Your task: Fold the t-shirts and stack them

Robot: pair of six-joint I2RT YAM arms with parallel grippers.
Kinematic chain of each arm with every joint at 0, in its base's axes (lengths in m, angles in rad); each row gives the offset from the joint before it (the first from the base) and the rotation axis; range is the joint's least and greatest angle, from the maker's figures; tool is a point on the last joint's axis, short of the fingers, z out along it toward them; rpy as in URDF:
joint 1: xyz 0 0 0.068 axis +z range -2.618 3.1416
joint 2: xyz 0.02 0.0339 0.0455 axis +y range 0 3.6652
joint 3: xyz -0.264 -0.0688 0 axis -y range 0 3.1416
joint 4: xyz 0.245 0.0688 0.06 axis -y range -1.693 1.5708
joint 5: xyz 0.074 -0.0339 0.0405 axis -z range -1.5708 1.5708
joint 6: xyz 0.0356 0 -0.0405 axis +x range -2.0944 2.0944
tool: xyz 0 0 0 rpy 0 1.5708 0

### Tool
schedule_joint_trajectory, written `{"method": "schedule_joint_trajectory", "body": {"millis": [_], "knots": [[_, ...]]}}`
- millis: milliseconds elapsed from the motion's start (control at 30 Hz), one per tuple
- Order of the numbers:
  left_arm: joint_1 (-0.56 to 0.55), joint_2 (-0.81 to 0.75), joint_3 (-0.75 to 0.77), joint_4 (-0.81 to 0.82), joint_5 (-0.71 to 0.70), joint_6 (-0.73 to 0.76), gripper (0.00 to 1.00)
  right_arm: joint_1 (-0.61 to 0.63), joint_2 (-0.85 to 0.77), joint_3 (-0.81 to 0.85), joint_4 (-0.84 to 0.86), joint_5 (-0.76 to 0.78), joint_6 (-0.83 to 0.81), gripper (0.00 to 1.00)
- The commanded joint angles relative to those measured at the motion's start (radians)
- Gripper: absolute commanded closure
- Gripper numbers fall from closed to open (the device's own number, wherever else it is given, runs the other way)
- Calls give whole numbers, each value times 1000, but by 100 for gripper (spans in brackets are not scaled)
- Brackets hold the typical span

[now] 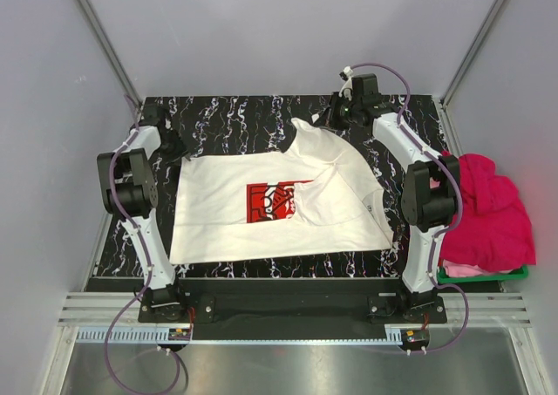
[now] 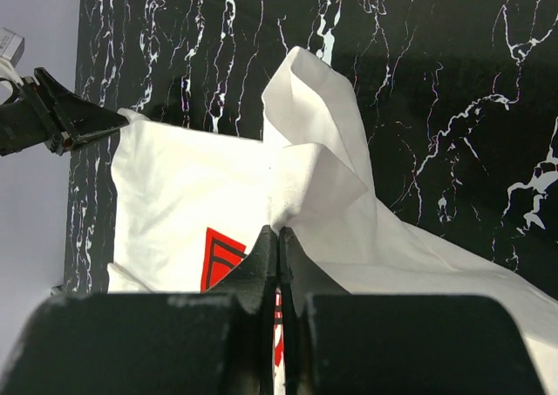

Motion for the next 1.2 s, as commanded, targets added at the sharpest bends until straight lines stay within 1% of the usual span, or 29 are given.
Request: {"method": "schedule_joint_trajectory", "body": {"millis": [0, 67, 167, 200, 267, 300, 433, 567, 733, 767, 1067, 1167], "knots": [[-20, 40, 49, 21, -13, 18, 58, 2, -57, -5, 39, 6, -18, 100], [-20, 55, 69, -1, -12, 12, 64, 2, -52, -7, 40, 4, -18, 100], [-23, 56, 123, -24, -12, 18, 78, 2, -44, -1, 32, -1, -27, 100], [-23, 54, 138, -27, -13, 21, 87, 0, -34, 16, 28, -4, -30, 100], [-23, 51, 152, -41, -12, 30, 98, 0, -17, 40, 14, -19, -36, 100], [-23, 46, 155, -48, -13, 30, 100, -1, -9, 71, 9, -31, -39, 100], [-23, -13, 132, -52, -5, 36, 100, -16, 3, 113, 5, -99, -55, 100], [-23, -105, 108, -61, -8, 49, 100, -16, -61, 65, 32, -108, -90, 100], [-23, -222, 26, -52, -8, 49, 100, -18, -194, -100, 68, -74, -104, 100], [-23, -266, -18, -38, -11, 47, 100, -18, -214, -151, 81, -68, -104, 100], [-22, -476, -213, 1, -18, 50, 100, -29, -420, -361, 118, -10, -105, 100], [-20, -539, -288, 24, -22, 49, 100, -35, -510, -449, 143, 9, -104, 100]]}}
